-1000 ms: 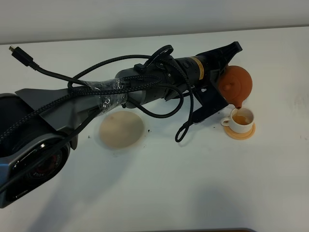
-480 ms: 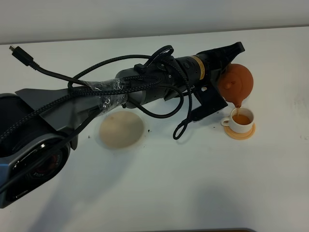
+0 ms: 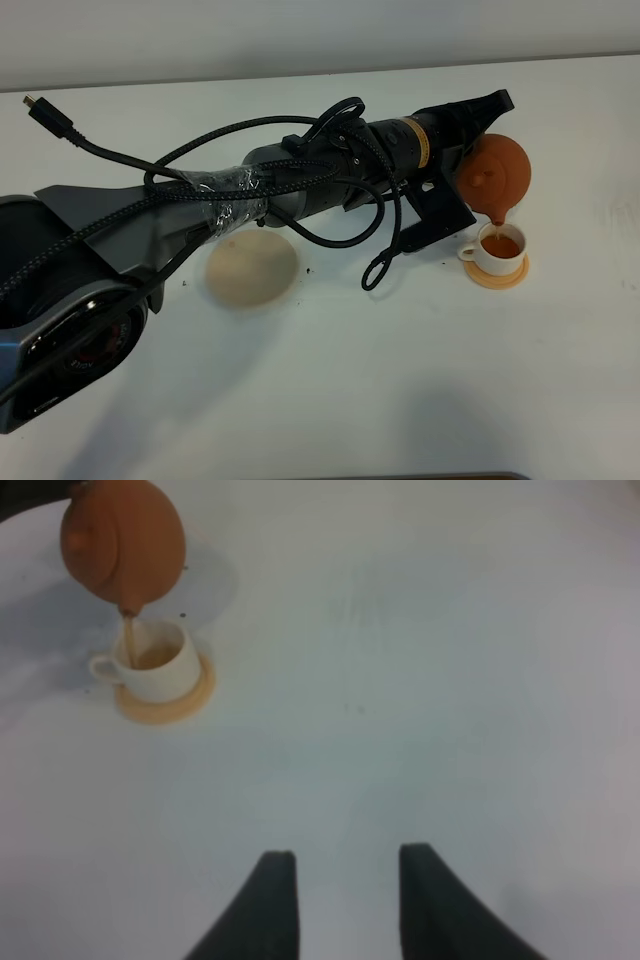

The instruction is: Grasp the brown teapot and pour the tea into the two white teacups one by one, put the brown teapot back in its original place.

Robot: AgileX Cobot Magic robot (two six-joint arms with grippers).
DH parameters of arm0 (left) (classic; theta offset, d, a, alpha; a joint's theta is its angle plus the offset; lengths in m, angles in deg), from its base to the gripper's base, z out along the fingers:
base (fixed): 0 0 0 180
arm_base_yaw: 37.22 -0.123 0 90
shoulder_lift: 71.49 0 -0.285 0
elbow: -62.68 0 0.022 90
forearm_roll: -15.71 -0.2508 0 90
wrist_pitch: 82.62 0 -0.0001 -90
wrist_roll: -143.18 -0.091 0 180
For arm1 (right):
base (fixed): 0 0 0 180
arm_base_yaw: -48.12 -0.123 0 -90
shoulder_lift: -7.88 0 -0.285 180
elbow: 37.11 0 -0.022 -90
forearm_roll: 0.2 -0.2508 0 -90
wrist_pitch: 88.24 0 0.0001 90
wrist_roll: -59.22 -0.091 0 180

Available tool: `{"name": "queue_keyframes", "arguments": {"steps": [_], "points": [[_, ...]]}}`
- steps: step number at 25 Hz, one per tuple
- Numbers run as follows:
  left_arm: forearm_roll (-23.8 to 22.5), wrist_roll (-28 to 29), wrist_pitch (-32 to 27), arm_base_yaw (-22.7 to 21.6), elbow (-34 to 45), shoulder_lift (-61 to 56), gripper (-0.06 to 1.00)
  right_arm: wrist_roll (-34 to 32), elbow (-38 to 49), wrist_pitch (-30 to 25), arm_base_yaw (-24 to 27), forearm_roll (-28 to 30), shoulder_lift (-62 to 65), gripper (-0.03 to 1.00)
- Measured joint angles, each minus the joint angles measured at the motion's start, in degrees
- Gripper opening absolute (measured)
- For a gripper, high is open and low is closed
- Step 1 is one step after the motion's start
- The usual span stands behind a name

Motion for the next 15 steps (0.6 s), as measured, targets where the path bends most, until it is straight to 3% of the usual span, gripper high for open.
{"name": "queue_keyframes", "arguments": {"steps": [15], "points": [[-1.0,-1.2,0.4,0.0,0.0,0.0,0.11,0.0,0.0,0.0,0.0,0.0,0.0,0.24]]}}
